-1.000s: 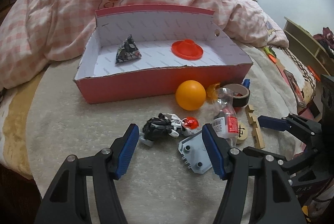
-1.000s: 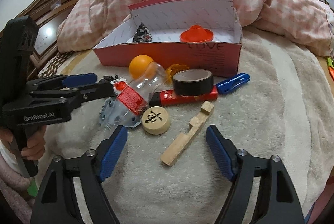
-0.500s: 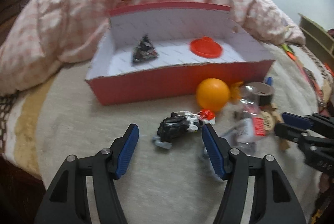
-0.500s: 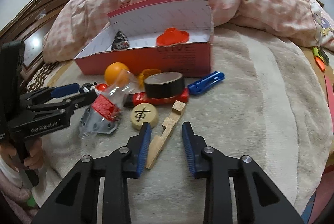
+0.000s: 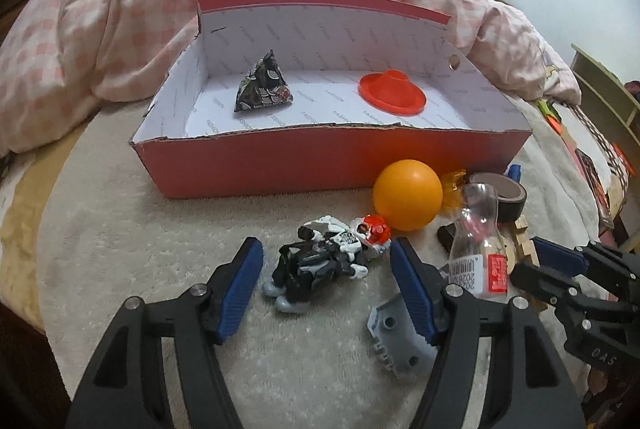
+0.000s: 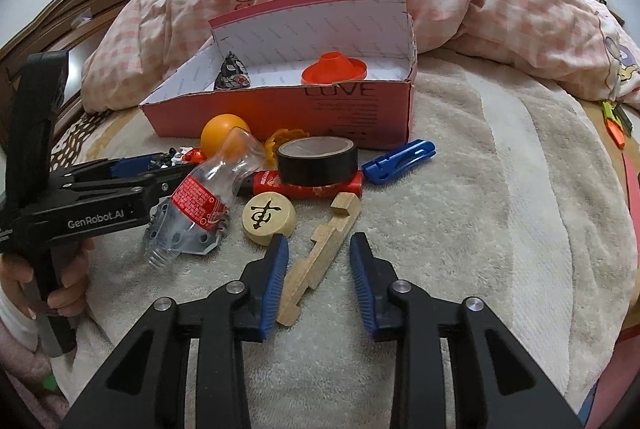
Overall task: Organize objects
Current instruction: 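Grasp the toy robot figure with the left gripper while the right grasps the wooden block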
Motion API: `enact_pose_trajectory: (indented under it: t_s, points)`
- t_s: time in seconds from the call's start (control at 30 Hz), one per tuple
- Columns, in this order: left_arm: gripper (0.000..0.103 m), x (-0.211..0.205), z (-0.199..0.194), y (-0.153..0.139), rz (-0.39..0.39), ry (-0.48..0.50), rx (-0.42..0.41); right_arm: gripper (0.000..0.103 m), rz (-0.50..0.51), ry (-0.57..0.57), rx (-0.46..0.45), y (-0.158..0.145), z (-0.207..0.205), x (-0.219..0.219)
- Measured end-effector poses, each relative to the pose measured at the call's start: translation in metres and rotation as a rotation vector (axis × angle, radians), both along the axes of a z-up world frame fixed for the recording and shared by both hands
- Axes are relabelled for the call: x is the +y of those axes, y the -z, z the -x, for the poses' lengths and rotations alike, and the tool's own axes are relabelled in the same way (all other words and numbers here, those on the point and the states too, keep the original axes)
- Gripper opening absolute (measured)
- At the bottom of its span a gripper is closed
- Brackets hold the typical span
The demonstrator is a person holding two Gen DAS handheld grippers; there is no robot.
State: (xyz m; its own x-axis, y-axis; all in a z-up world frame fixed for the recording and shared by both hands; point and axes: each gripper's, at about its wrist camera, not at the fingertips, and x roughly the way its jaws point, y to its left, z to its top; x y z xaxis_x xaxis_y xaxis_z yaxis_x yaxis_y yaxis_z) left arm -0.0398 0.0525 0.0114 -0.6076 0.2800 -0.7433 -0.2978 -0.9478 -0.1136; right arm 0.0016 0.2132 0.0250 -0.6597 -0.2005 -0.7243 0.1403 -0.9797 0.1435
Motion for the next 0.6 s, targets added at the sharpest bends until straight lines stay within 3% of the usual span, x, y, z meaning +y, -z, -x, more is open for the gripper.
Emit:
enact_pose_trajectory:
  t_s: [0.27,0.43,0.6]
  points:
    - [0.074,0.008,0.001,0.004,0.035,0.013,0.024,0.046,-0.071,-0.02,0.021,0.004,0.0,-0.014]
    - [0.076,0.008,0.006,0.003,0.002,-0.008,0.01,0.046,-0.085,-0.01,0.029,0.007,-0.002,-0.016]
    - [0.079,0.017,0.006,0.005,0.049,-0.001,0.018,0.035,-0.103,0.019,0.028,0.008,-0.004,-0.017]
